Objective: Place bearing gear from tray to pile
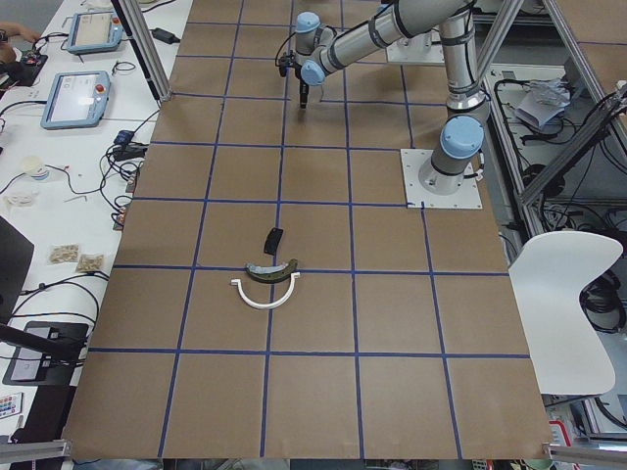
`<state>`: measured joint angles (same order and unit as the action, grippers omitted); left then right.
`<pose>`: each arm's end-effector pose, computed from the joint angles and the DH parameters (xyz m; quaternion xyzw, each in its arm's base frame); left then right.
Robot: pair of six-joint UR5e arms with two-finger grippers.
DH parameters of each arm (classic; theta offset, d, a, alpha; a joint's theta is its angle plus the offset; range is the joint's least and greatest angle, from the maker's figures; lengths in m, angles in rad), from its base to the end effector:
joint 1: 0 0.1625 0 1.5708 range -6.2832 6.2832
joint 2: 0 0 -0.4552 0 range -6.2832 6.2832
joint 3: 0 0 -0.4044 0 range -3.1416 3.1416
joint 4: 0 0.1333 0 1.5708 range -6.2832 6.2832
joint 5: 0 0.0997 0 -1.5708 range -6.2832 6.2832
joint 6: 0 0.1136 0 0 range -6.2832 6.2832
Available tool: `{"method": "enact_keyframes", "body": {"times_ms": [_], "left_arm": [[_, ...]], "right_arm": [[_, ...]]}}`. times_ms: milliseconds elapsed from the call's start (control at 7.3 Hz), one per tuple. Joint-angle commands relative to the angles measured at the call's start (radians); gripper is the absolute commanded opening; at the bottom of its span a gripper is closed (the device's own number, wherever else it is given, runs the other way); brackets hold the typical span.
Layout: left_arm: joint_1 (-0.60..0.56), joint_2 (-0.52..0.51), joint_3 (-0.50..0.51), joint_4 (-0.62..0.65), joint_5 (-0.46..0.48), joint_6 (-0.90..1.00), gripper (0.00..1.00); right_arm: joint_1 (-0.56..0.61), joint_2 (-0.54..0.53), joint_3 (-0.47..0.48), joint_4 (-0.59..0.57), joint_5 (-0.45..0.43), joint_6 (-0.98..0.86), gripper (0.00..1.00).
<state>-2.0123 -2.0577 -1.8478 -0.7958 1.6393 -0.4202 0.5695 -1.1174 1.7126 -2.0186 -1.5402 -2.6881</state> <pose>-0.3724 -0.4942 0.1728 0.0105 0.9993 -0.0193 0.0288 -0.4452 -0.4474 0.2180 -0.7440 0.6639 -0.0346 0.0668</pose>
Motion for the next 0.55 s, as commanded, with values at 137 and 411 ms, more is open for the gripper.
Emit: {"method": "enact_keyframes", "body": {"times_ms": [137, 411], "left_arm": [[0.030, 0.016, 0.005, 0.001, -0.003, 0.015, 0.11], [0.066, 0.059, -0.011, -0.013, 0.007, 0.050, 0.00]], "right_arm": [[-0.005, -0.005, 0.145, -0.233, -0.006, 0.062, 0.96], [-0.010, -0.022, 0.153, -0.224, -0.014, 0.060, 0.95]]}}
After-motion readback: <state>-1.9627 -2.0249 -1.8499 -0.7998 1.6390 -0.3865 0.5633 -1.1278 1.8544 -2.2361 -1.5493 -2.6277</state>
